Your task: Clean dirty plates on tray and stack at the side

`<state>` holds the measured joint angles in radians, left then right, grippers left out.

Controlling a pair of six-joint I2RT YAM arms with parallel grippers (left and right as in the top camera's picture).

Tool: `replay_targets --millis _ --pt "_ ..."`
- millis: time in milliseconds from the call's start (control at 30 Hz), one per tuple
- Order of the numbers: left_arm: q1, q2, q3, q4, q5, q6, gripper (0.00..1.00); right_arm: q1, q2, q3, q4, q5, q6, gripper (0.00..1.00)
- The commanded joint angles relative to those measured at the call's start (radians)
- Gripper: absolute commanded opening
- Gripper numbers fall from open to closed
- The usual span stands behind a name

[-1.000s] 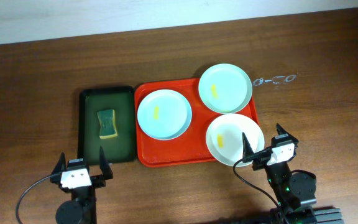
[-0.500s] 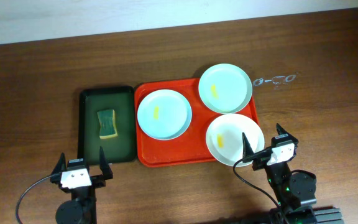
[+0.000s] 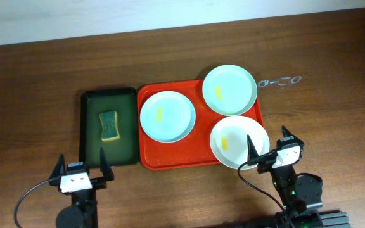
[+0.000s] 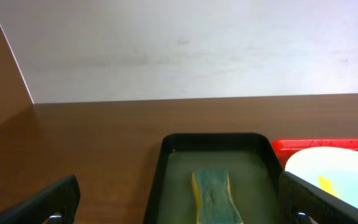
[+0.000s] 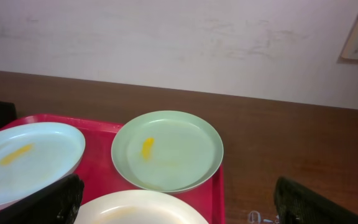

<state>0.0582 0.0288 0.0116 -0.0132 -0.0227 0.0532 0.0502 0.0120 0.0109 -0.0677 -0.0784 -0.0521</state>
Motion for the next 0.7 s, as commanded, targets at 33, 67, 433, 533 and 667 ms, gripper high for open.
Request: replay_targets --millis 33,67,433,533,667 --pt "0.002 0.003 -0.002 -0.046 0.019 0.016 0.99 -0.006 0.001 -0.005 -0.004 -0.013 0.024 0.98" --pt "0.003 0.003 -0.002 -0.052 0.054 0.016 0.99 -0.006 0.001 -0.001 -0.005 -0.032 0.081 0.98" --pt "0.003 0.159 0.461 -0.359 0.229 0.007 0.99 -0.006 0.267 0.658 -0.425 -0.147 0.121 0.98" --pt "0.003 0.364 0.746 -0.505 0.229 0.008 0.99 -0.006 0.513 0.908 -0.591 -0.148 0.121 0.98" --pt "0.003 0.723 1.152 -0.844 0.229 0.009 0.99 -0.006 0.862 1.254 -0.881 -0.19 0.12 0.98"
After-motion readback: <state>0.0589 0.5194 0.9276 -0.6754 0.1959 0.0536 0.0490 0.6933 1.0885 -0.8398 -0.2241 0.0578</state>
